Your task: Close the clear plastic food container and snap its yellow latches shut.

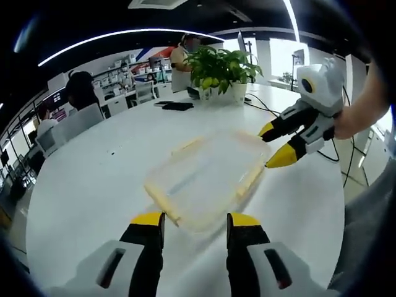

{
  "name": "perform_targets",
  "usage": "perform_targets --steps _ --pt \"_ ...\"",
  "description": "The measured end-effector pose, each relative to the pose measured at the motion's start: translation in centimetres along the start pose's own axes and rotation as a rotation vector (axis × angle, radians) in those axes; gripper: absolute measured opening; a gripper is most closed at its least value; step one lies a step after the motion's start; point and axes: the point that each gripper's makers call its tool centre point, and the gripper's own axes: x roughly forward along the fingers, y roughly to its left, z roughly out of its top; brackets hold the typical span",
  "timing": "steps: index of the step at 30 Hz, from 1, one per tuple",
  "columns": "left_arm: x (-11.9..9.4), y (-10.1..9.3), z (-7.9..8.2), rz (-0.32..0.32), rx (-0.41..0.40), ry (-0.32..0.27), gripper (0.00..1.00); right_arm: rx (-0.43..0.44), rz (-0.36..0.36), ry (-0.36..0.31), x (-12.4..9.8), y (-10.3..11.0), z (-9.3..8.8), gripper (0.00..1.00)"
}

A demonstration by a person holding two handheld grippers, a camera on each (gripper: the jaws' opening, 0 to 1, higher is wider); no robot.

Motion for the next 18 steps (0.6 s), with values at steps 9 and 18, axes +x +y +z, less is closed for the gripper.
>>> perform_targets --steps 9,18 --pt "0.6 0.8 0.3 0.009 0.001 0.003 0.34 -0.013 -0.003 0.002 0.8 -0.8 0.4 0.32" --pt "1.2 1.5 0.6 0.016 0.008 0.008 0.34 -0.014 -0.005 0.004 1.4 -1.3 0.7 0.32"
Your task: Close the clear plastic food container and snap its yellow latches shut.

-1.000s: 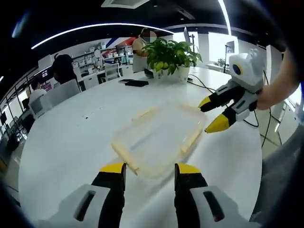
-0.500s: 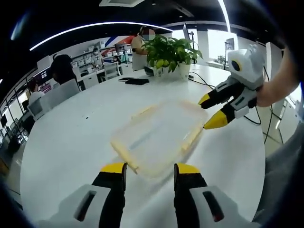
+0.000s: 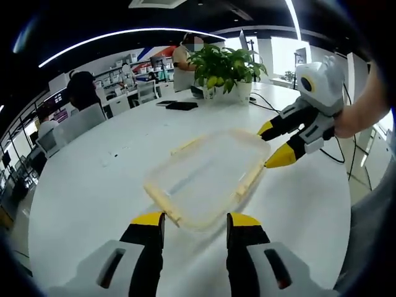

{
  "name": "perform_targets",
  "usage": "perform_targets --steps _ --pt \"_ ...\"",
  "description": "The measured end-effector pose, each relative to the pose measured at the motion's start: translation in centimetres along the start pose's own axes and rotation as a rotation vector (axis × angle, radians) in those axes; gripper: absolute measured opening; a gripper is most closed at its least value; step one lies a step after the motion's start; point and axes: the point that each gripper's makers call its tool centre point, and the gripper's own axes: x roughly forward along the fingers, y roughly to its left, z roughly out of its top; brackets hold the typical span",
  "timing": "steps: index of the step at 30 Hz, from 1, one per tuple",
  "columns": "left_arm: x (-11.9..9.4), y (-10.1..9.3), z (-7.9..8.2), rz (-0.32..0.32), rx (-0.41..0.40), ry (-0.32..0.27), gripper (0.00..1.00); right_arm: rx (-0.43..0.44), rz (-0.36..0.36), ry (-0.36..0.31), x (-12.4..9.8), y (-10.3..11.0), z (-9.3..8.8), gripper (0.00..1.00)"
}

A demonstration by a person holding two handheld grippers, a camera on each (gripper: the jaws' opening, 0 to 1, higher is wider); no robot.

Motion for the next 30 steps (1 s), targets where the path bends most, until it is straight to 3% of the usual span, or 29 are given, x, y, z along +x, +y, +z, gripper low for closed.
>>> perform_targets --steps 14,30 --pt "0.0 0.2 0.2 0.013 0.007 -0.001 0.34 -0.006 0.001 0.006 0.3 -0.3 0.1 0.32" --pt "-3.1 -1.3 1.1 0.032 -0.01 -0.031 0.43 0.058 -0.01 -0.027 -2.5 0.8 0.8 0.49"
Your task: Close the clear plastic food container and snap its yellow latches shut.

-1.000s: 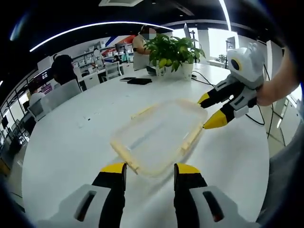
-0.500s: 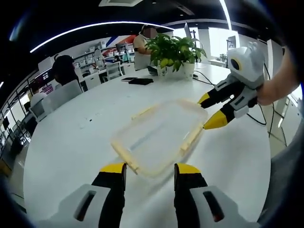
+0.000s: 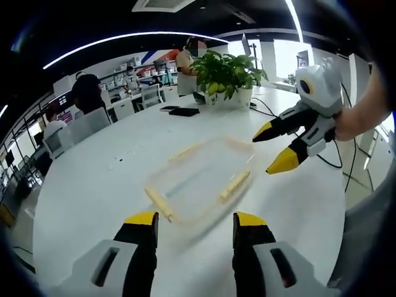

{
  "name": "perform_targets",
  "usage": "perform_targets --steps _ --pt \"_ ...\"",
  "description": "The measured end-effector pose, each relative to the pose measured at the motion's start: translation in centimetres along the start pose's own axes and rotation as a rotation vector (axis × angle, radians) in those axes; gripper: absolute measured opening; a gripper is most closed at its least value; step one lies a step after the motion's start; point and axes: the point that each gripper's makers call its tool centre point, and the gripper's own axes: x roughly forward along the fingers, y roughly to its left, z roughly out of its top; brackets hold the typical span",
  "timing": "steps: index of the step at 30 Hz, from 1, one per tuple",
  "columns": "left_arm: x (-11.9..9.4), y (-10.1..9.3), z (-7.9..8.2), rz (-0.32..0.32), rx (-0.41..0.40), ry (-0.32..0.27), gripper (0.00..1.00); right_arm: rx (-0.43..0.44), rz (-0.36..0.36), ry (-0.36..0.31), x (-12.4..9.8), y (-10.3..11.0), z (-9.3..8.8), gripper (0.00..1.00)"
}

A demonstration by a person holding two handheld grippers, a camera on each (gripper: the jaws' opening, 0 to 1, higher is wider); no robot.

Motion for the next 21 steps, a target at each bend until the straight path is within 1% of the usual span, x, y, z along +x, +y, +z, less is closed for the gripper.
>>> perform_targets --steps 7,14,17,21 --pt "-2.1 -1.2 0.0 0.008 -0.01 -0.009 0.43 0.017 -0.008 -0.005 -1.9 1.0 -0.3 0.51" --pt "-4.0 -2.5 -1.3 0.003 -0.016 0.008 0.43 0.019 -0.018 0.006 -3.8 1.8 -1.1 0.51" --pt "-5.0 -2.9 -1.3 0.007 -0.035 -0.012 0.43 0.018 -0.017 0.005 -4.6 2.5 -1.2 0.52" --pt "-6.6 -3.7 -1.0 0.011 -0.06 -0.051 0.43 0.015 -0.016 -0.002 -5.6 3.4 -1.1 0.52"
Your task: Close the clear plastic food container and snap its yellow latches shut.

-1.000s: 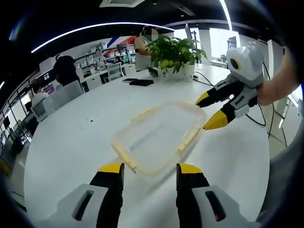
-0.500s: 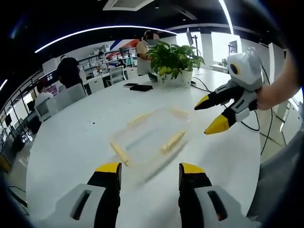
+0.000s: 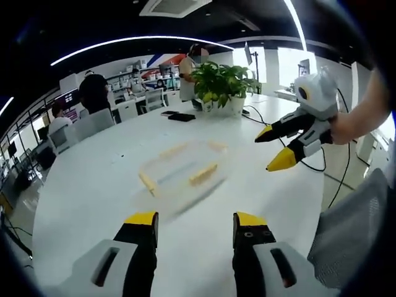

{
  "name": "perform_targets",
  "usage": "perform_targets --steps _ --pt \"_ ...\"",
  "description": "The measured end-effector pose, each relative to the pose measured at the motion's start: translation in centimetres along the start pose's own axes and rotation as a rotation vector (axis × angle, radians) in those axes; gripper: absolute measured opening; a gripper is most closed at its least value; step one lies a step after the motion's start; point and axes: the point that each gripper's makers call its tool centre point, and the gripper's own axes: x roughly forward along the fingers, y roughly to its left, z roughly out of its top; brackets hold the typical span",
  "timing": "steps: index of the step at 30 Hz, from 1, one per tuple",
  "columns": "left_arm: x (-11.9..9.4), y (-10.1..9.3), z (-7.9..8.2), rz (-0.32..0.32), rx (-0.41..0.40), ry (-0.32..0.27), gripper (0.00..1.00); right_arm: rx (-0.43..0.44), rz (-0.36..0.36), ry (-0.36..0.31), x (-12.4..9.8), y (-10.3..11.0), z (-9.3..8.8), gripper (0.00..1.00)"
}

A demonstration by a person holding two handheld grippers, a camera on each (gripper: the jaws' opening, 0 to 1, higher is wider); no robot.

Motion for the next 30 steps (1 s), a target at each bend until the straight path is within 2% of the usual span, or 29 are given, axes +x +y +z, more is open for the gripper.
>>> perform_targets --steps 3,10,18,30 --pt "-1.2 -0.4 -0.1 0.016 -0.046 -0.009 0.43 -0.004 0.004 0.002 -0.4 0.5 -0.2 0.52" --pt "-3.5 -1.4 -0.8 0.047 -0.086 0.001 0.43 0.001 0.0 -0.005 -1.9 1.4 -0.3 0.52" --pt "-5.5 -3.0 -1.3 0.051 -0.094 0.01 0.44 0.03 -0.01 0.005 -3.7 2.5 -1.5 0.55" --pt "-7.1 -3.1 -2.0 0.06 -0.108 0.04 0.48 0.033 -0.019 0.02 -6.6 3.5 -2.6 0.59"
